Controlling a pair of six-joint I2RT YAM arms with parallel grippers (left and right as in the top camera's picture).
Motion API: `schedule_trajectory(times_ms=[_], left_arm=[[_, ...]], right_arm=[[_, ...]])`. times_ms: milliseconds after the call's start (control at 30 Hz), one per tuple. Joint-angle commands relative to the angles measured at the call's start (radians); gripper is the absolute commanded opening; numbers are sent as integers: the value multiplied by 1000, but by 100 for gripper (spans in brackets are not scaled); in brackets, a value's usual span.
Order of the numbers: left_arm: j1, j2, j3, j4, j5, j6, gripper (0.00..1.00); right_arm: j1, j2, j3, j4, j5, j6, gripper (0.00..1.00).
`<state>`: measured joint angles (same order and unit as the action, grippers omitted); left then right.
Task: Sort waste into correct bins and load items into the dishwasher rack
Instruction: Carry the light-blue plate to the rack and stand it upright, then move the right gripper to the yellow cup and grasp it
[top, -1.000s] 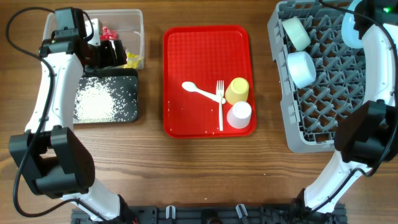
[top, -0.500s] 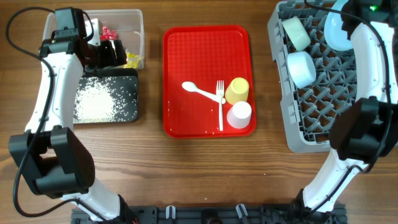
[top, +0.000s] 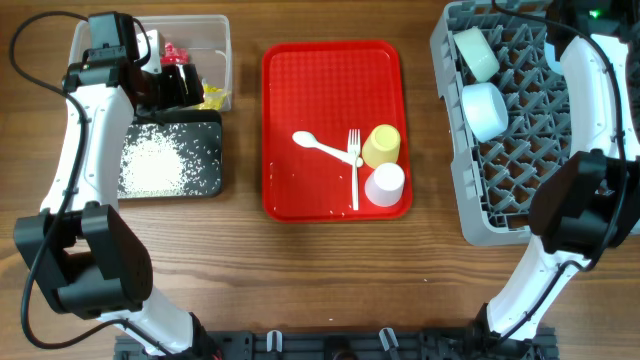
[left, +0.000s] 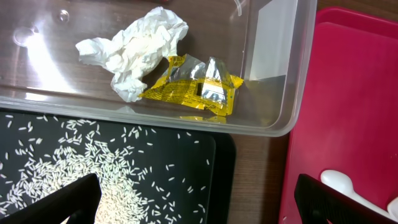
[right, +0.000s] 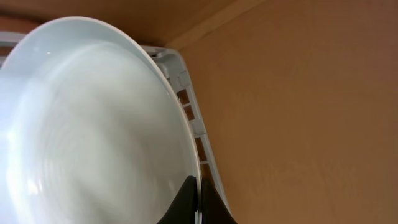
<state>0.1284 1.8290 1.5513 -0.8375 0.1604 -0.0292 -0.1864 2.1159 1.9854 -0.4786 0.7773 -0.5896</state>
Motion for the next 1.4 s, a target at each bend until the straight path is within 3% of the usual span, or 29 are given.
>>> schedule_trajectory(times_ms=[0,333,400,433,500,567,700,933,1133,1300,1367], left_arm=[[3,-11,6,2,-5,-5,100],[3,-11,6,2,-5,-5,100],[3,-11,6,2,-5,-5,100],[3,-11,6,2,-5,-5,100],[3,-11,6,2,-5,-5,100],[3,-11,6,2,-5,-5,100],[3,-11,6,2,-5,-5,100],[3,-11,6,2,-5,-5,100],[3,-11,6,2,-5,-5,100],[3,-11,6,2,-5,-5,100],[3,-11,6,2,-5,-5,100]], right_arm=[[16,22,2,-13,-19,10,4],[44,54,2,-73,-19,50,4],[44,59,2,-84,-19,82,27],[44,60,2,-84,-19,101,51],[44,60,2,-84,-19,127,81],[44,60,2,-84,-19,133,100],[46,51,3,-89,12,254,100],[130,-128,6,-90,-74,259,100],[266,-308,6,-344,-591,268,100],[343,-332,0,-620,-1191,339,100],[347,-327,-18,-707,-1224,417,100]])
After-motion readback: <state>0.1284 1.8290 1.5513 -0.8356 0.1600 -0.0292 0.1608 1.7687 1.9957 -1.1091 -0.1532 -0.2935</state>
